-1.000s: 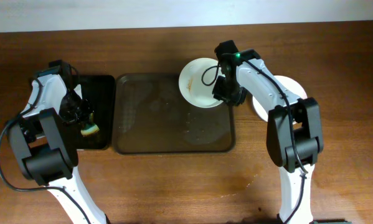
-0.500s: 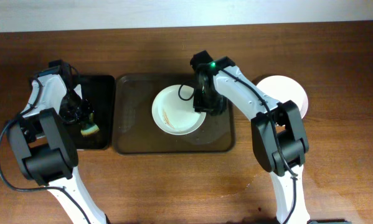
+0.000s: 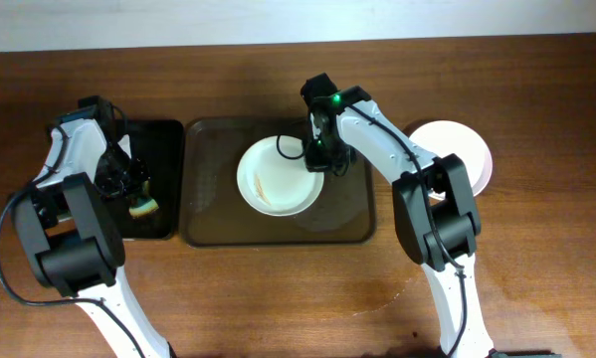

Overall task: Clean dirty plates on tray and stack at the side
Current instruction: 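Scrub the last plate with the sponge in the left gripper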

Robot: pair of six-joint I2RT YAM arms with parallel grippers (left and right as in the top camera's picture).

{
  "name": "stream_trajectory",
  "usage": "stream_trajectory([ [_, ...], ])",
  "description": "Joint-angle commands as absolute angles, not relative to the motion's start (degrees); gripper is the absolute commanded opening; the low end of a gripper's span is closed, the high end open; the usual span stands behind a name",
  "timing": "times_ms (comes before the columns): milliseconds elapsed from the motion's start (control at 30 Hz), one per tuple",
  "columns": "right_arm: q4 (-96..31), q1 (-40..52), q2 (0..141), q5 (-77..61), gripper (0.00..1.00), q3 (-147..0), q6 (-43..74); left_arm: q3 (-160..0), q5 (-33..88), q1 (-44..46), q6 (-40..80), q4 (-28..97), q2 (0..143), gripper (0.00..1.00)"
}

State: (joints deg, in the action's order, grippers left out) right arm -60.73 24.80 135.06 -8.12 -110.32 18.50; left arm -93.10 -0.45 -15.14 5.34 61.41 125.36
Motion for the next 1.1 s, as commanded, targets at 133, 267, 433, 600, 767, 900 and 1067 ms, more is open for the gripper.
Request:
stream_trajectory([
  [133,-58.7,25.1,136.2,-7.3,0.04,-110.1,28.0,-108.7,5.9,-13.0,1.4,72.1,123.5,0.0],
  [267,-57.6,23.9,136.3,-8.2,0.04,-110.1,29.3,-114.9,7.2,-5.6,-1.9,74.9,122.4,0.0],
  [433,-55.6,23.5,136.4,-8.9,0.04,-107.9,29.5,-114.3,13.1,6.3,-1.7,69.5,122.9,0.0],
  [600,-53.5,22.8,136.4,-10.4,0.04,-106.3,30.2,-114.2,9.4,14.1,4.9,66.8,126.5,0.0],
  [767,-53.3,22.0,136.4,-10.8,0.04,-106.3,30.1,-114.2,6.1,15.0,10.2,68.2,134.9,0.01],
  [900,-52.9,22.0,136.4,-10.8,0.04,-106.3,30.1,-113.2,1.9,15.9,10.9,68.8,137.2,0.01],
  [1067,-53.1,22.2,136.4,-11.6,0.04,-106.3,30.1,-109.8,7.6,17.2,7.6,67.4,139.7,0.0],
])
